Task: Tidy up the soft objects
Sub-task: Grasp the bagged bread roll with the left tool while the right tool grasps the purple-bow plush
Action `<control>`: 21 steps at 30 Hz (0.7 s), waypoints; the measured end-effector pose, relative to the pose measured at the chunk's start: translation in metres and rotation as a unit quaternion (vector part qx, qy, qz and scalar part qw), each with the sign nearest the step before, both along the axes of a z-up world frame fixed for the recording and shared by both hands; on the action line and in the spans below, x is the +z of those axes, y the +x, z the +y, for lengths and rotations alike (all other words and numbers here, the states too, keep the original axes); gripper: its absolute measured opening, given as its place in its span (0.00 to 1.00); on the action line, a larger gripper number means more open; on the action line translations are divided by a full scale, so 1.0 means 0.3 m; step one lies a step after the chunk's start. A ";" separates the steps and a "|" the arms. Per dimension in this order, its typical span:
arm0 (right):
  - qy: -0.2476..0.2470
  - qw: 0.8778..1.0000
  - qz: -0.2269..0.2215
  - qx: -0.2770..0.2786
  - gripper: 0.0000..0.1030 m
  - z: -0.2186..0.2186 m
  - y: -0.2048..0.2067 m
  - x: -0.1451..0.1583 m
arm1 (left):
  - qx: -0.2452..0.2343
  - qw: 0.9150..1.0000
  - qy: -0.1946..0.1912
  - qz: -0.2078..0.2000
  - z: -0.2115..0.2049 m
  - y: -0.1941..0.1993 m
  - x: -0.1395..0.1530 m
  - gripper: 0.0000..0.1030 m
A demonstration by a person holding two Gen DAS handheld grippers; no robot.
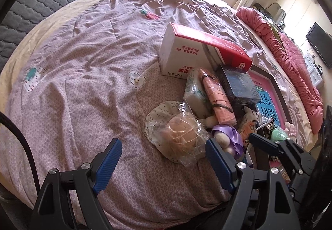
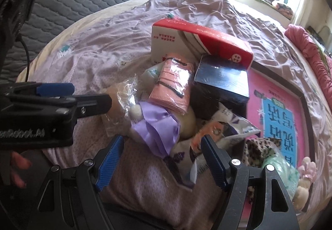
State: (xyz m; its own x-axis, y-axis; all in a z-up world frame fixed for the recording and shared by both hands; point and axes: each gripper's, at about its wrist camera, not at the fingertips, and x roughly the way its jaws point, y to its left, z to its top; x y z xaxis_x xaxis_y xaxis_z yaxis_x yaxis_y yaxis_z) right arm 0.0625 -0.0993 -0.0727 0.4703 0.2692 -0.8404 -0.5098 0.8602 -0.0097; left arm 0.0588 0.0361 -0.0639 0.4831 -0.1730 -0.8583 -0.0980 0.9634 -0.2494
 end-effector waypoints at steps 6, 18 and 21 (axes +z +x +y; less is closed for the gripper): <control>0.019 1.000 0.016 -0.007 0.44 0.000 0.041 -0.028 | -0.004 1.000 0.002 0.003 -0.011 0.025 -0.020 0.80; 0.148 0.986 0.050 -0.054 0.31 -0.146 0.067 -0.003 | -0.031 0.999 -0.005 0.000 -0.053 0.062 -0.043 0.65; 0.159 0.985 0.048 -0.055 0.31 -0.163 0.061 0.009 | -0.039 0.999 -0.005 0.001 -0.062 0.063 -0.049 0.59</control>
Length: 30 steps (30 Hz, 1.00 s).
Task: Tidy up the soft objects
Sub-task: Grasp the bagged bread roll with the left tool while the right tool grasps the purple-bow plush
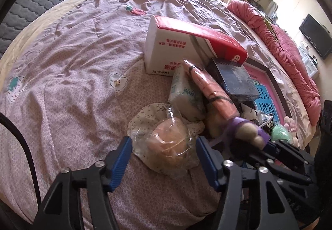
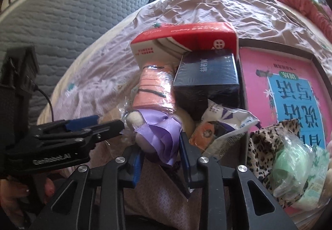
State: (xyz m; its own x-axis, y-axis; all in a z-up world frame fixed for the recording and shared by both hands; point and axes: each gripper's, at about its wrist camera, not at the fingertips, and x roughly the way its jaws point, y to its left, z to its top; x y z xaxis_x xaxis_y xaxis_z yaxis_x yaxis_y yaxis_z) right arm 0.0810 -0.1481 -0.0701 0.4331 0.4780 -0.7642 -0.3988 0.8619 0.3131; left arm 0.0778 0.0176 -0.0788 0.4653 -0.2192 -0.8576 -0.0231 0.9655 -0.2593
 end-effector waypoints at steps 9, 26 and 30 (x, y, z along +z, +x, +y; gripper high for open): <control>0.027 1.000 -0.007 0.003 0.30 -0.028 -0.036 0.042 | 0.013 0.998 -0.055 -0.012 0.052 -0.016 0.007 0.47; 0.064 0.998 -0.013 0.000 0.29 -0.067 -0.077 0.092 | 0.029 0.998 -0.049 -0.040 0.068 -0.093 0.100 0.45; 0.068 0.997 -0.021 0.000 0.28 -0.074 -0.091 0.112 | 0.026 0.998 -0.039 -0.047 0.050 -0.105 0.128 0.45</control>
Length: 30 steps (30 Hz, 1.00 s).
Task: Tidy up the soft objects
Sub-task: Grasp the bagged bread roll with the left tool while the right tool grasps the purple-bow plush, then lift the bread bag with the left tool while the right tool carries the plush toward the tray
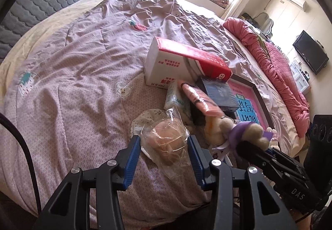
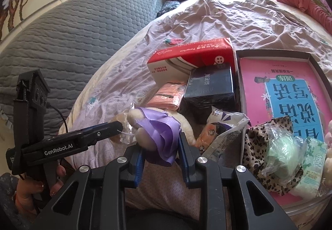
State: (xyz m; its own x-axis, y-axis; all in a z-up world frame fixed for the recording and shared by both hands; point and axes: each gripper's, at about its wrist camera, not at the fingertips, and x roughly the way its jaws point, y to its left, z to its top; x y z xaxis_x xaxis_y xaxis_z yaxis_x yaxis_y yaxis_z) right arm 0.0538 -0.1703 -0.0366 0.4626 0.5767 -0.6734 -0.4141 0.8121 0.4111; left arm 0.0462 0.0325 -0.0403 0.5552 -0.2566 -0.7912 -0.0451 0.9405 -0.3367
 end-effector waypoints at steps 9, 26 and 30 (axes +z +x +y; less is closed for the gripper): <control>-0.003 1.000 0.013 0.003 0.25 -0.003 -0.019 -0.004 | -0.005 1.000 0.013 0.001 -0.029 -0.026 0.028 0.45; 0.037 0.999 -0.016 -0.009 0.24 -0.057 -0.039 0.081 | -0.008 0.999 0.016 -0.030 -0.064 -0.060 0.138 0.45; 0.050 0.998 -0.020 -0.022 0.24 -0.091 -0.039 0.110 | -0.013 0.999 0.018 -0.037 -0.085 -0.063 0.166 0.45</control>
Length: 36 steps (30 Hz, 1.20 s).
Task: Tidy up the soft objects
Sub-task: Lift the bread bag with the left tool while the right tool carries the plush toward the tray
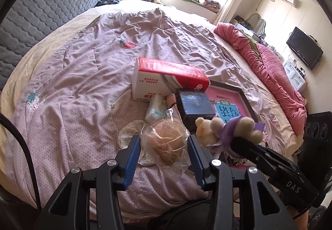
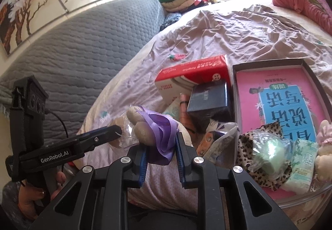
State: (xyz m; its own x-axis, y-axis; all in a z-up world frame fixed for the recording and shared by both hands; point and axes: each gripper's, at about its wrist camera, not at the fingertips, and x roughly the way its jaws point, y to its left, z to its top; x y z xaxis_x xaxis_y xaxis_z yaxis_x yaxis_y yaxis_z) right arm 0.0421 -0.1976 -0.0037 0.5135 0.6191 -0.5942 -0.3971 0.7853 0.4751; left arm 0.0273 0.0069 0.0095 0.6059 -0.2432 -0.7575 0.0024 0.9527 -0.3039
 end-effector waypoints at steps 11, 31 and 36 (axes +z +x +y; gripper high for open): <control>0.028 0.999 -0.027 -0.025 0.24 -0.087 -0.026 0.092 | -0.022 0.999 0.015 -0.025 -0.092 -0.016 0.089 0.45; 0.058 0.993 -0.066 -0.084 0.24 -0.280 -0.074 0.200 | -0.069 0.995 0.037 -0.056 -0.294 -0.013 0.196 0.45; 0.063 0.990 -0.075 -0.102 0.24 -0.331 -0.080 0.217 | -0.081 0.994 0.042 -0.062 -0.345 -0.010 0.214 0.45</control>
State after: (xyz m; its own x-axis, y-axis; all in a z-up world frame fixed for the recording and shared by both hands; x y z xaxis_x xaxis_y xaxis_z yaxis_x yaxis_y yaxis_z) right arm 0.0181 -0.2970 0.0614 0.7115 0.5576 -0.4276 -0.3095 0.7950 0.5218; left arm 0.0244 -0.0965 0.0736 0.6537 -0.2844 -0.7013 0.1900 0.9587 -0.2117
